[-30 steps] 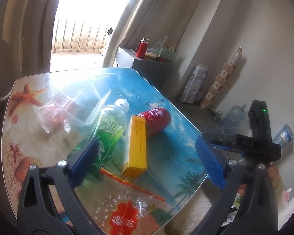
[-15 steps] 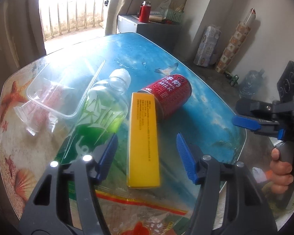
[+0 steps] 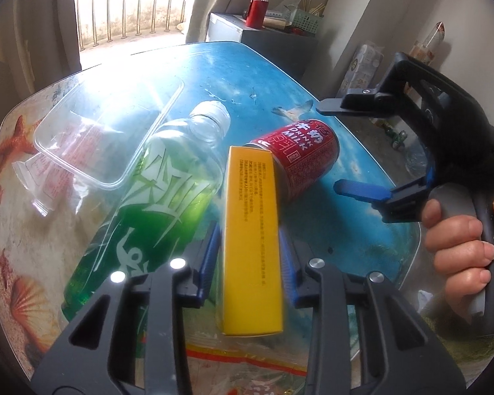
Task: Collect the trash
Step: 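Grasp the yellow box with the left tool while the right tool grasps the red can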
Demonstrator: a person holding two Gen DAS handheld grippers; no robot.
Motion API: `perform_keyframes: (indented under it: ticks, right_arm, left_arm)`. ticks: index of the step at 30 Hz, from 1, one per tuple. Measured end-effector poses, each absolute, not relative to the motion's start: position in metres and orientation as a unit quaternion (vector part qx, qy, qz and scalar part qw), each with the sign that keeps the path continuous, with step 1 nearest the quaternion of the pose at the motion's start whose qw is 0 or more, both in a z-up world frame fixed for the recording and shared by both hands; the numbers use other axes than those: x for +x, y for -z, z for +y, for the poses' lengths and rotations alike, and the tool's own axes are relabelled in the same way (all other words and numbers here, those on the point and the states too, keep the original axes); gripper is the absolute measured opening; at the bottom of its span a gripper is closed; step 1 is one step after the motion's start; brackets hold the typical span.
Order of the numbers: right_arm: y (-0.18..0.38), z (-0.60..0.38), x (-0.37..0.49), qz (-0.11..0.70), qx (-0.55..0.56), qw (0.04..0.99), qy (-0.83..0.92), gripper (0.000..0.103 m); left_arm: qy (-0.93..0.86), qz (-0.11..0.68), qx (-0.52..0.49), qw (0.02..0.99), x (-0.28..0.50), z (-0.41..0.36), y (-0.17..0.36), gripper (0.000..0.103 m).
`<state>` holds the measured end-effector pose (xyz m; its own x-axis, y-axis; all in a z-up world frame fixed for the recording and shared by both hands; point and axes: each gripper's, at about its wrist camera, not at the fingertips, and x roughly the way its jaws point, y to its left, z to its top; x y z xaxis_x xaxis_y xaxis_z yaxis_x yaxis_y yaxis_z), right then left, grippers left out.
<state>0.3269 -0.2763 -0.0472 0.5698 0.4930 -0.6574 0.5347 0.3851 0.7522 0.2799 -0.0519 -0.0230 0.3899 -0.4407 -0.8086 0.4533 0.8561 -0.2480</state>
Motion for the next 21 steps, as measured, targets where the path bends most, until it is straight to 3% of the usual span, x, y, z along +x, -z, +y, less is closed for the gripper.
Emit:
perform_keyframes:
  ticks: [10,21]
  right_arm:
    - [0.067,-0.265,0.351,0.471,0.549,0.686,0.076,0.071]
    - [0.051,-0.282,0.358,0.522,0.417,0.744,0.016,0.069]
  left_arm:
    - [0.271,0.481,-0.005,0.834,0.277,-0.047,0.023,0.031]
    - [0.282,0.485,-0.015,0.827,0.273,-0.045,0.022,0.031]
